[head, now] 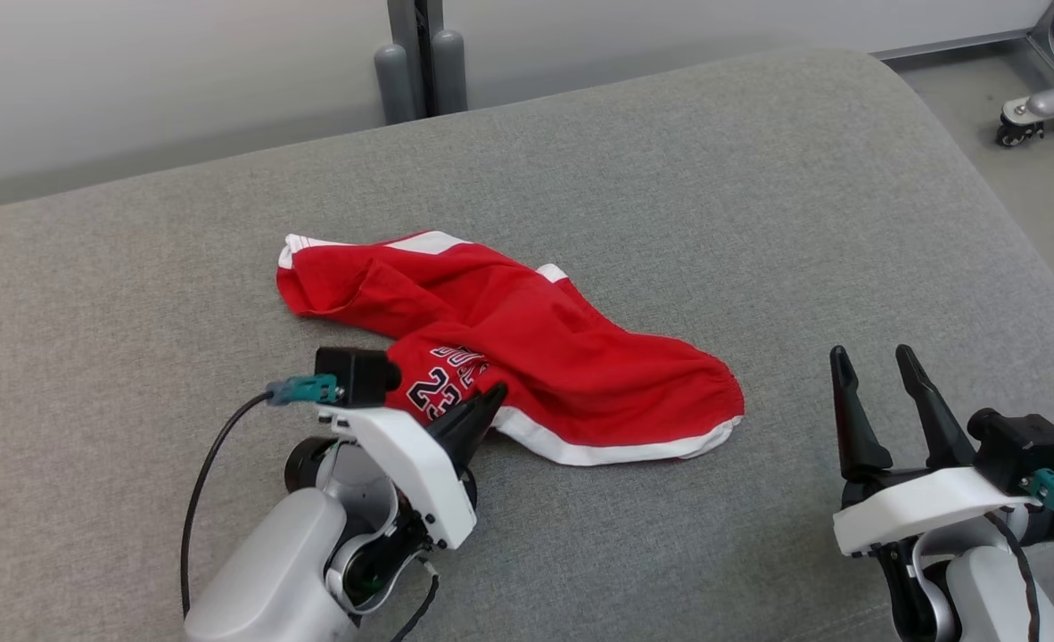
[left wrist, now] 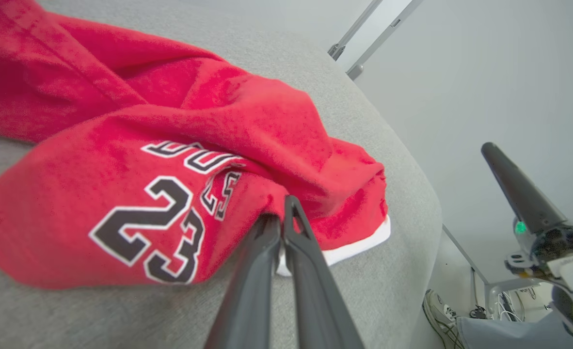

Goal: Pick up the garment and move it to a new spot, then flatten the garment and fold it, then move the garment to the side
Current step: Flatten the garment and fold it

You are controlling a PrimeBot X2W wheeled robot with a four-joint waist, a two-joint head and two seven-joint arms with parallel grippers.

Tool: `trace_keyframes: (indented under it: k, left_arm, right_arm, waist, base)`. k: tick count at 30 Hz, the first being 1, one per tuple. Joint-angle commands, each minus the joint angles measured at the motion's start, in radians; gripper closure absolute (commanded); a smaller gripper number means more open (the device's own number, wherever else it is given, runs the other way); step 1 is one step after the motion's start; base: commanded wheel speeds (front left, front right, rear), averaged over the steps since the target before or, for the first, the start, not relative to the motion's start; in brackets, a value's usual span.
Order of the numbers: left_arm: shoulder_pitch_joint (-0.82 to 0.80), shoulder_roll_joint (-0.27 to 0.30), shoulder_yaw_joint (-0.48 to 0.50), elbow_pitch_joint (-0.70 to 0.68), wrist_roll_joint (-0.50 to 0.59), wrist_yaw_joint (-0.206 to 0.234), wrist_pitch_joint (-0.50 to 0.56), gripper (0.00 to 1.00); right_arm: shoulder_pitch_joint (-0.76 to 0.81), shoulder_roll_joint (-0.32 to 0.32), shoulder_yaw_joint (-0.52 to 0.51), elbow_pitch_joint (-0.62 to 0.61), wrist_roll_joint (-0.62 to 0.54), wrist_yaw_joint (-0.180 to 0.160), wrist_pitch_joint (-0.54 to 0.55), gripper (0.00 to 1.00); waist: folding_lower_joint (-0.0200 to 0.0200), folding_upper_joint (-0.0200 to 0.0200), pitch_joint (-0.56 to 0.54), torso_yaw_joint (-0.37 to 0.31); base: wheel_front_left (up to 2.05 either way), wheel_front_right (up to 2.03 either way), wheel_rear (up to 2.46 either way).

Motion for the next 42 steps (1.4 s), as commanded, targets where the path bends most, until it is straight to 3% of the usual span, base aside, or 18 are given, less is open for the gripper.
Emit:
trace_keyframes:
  k: [1,6,12,19,20,21,22,33,37,42]
  left_arm:
    - [-0.041,0.005,-0.014,-0.022,0.013,-0.001,0.016,1.0]
    - [-0.121,0.004,-0.034,-0.018,0.05,0.013,0.042,1.0]
    - [-0.267,0.003,-0.022,0.11,0.081,0.029,0.047,1.0]
    - [-0.407,-0.038,-0.057,0.243,0.1,0.007,-0.002,1.0]
    - [-0.422,-0.043,-0.068,0.256,0.101,0.006,-0.011,0.62]
    - [-0.435,-0.049,-0.077,0.268,0.095,0.003,-0.022,0.06]
    - [-0.445,-0.054,-0.087,0.279,0.094,0.001,-0.038,0.0]
    - [-0.419,-0.065,-0.247,0.263,0.045,-0.001,-0.248,0.0]
    - [-0.371,-0.031,-0.295,0.239,0.008,-0.001,-0.281,0.0]
    - [-0.296,0.02,-0.287,0.208,-0.018,-0.001,-0.344,0.0]
  right_arm:
    - [-0.007,0.002,-0.001,-0.007,-0.003,0.0,-0.005,0.0]
    - [-0.022,0.009,0.014,-0.008,0.0,0.0,-0.005,0.0]
    - [-0.045,0.023,0.035,-0.009,0.011,0.0,-0.005,0.0]
    - [-0.059,0.033,0.043,-0.007,0.006,0.0,-0.005,0.0]
    - [-0.061,0.034,0.047,-0.006,0.004,0.0,-0.005,0.0]
    - [-0.064,0.034,0.052,-0.004,0.004,0.0,-0.005,0.0]
    - [-0.067,0.035,0.057,-0.002,0.004,0.0,-0.005,0.0]
    - [-0.055,0.034,0.064,0.022,0.002,0.0,-0.005,0.0]
    - [-0.045,0.021,0.061,0.035,0.006,0.0,-0.005,0.0]
    - [-0.025,0.005,0.053,0.048,0.014,0.0,-0.005,0.0]
  waist:
    - [0.0,0.0,0.014,-0.013]
    - [0.0,0.0,0.04,-0.044]
    - [0.0,0.0,0.092,-0.1]
    - [0.0,0.0,0.132,-0.126]
    - [0.0,0.0,0.135,-0.126]
    - [0.0,0.0,0.136,-0.126]
    - [0.0,0.0,0.135,-0.126]
    - [0.0,0.0,0.081,-0.051]
    - [0.0,0.0,0.027,-0.015]
    - [0.0,0.0,-0.027,0.005]
  base:
    - [0.0,0.0,0.0]
    - [0.0,0.0,0.0]
    - [0.0,0.0,0.0]
    - [0.0,0.0,0.0]
    - [0.0,0.0,0.0]
    - [0.0,0.0,0.0]
    - [0.0,0.0,0.0]
    - [0.0,0.0,0.0]
    - [0.0,0.0,0.0]
    - [0.0,0.0,0.0]
